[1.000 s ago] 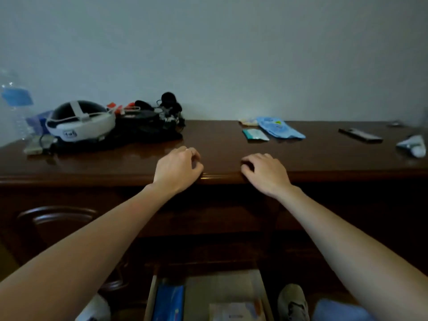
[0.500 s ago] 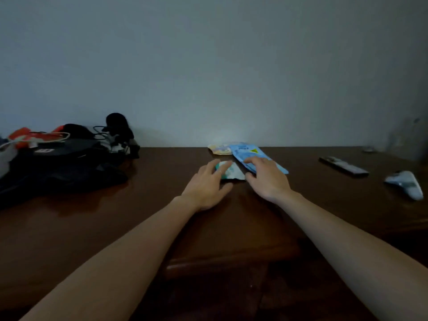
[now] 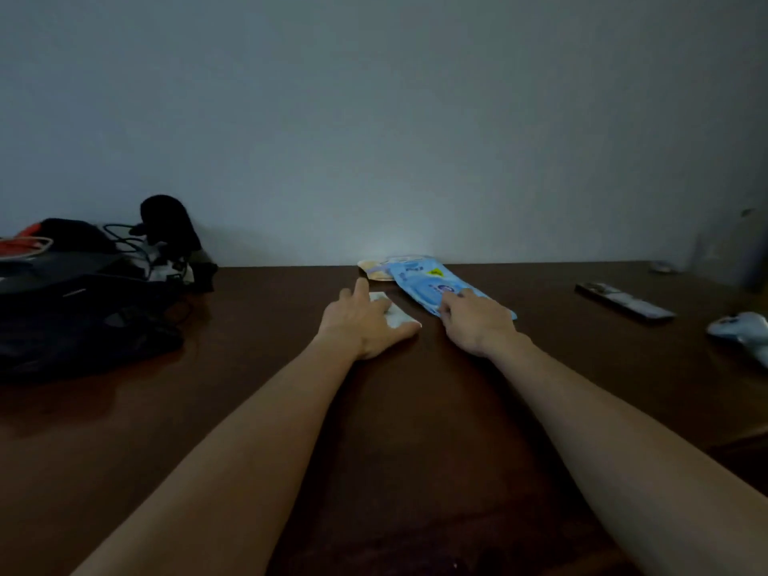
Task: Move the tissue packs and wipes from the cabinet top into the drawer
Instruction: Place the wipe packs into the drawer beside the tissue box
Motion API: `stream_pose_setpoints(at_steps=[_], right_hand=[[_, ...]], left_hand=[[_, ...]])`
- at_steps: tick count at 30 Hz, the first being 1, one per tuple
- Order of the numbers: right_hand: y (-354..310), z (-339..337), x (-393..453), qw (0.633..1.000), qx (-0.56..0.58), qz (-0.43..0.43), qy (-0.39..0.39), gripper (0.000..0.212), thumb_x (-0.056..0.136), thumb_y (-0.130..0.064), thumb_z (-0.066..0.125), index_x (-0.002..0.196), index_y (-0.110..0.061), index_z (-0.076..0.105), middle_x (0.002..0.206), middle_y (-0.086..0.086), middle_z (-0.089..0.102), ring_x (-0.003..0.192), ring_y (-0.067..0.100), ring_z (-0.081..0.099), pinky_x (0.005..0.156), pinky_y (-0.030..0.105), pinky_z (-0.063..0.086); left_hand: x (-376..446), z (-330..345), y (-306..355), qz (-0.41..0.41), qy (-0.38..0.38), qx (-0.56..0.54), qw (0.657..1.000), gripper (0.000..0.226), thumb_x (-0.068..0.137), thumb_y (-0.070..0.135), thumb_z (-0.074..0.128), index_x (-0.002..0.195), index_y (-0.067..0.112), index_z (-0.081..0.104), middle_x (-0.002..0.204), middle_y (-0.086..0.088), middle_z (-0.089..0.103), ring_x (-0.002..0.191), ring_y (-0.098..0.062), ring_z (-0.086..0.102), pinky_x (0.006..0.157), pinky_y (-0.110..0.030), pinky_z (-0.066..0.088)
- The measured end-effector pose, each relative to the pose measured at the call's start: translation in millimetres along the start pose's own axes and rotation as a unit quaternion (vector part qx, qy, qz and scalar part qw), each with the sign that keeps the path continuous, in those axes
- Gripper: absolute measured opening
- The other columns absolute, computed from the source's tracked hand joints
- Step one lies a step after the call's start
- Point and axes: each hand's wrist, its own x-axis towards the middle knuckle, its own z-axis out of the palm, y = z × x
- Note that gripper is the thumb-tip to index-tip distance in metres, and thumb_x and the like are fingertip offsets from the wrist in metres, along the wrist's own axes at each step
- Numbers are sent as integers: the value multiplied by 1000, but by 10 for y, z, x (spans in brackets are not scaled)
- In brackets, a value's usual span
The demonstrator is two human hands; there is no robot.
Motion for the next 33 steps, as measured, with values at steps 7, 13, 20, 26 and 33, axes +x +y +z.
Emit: stream_pose_setpoints(at_steps=[7, 13, 20, 26, 33], right_hand=[[-124, -301, -1029, 996, 63, -67, 23, 20, 96, -46, 52, 92, -28, 59, 106, -6, 67, 98, 22, 64, 77, 35, 46], [-574, -554, -2186, 981, 130, -133, 50, 79, 60, -94, 51, 120, -43, 53, 117, -16, 64, 104, 14, 62, 72, 35, 43], [-949, -671, -2940, 978, -10, -205, 47, 54, 85, -49, 72, 131, -24, 60, 127, 5, 49, 120, 28, 52, 83, 41, 49], [-807, -399, -3475, 934, 177, -275, 142, 35, 89, -3, 65, 110, -28, 79, 108, -9, 67, 104, 21, 61, 77, 36, 51], [-905, 965, -4237, 890, 273, -355, 83, 22, 86, 2, 74, 95, -16, 82, 98, -3, 67, 89, 24, 61, 70, 37, 55]], left_hand=[[-1055, -234, -173, -28, -3, 26, 999, 93, 77, 90, 25, 142, 30, 51, 136, -9, 39, 126, -28, 41, 100, -47, 42], [-2353, -458, -505, -89, 53, 88, 991, 126, 61, 102, -2, 133, 19, 59, 137, -6, 54, 124, -26, 44, 104, -48, 33], [-3562, -568, -448, -4, 121, 145, 982, 78, 77, 78, 58, 129, 20, 59, 124, -2, 55, 113, -24, 54, 84, -39, 52], [-4144, -216, -333, -153, 314, -187, 918, 26, 98, 50, 46, 87, 29, 58, 76, 12, 59, 65, -15, 60, 55, -32, 43], [-4812, 1049, -597, -390, 134, -759, 504, 24, 98, 26, 62, 117, 12, 61, 96, -11, 77, 82, -28, 76, 65, -39, 62]])
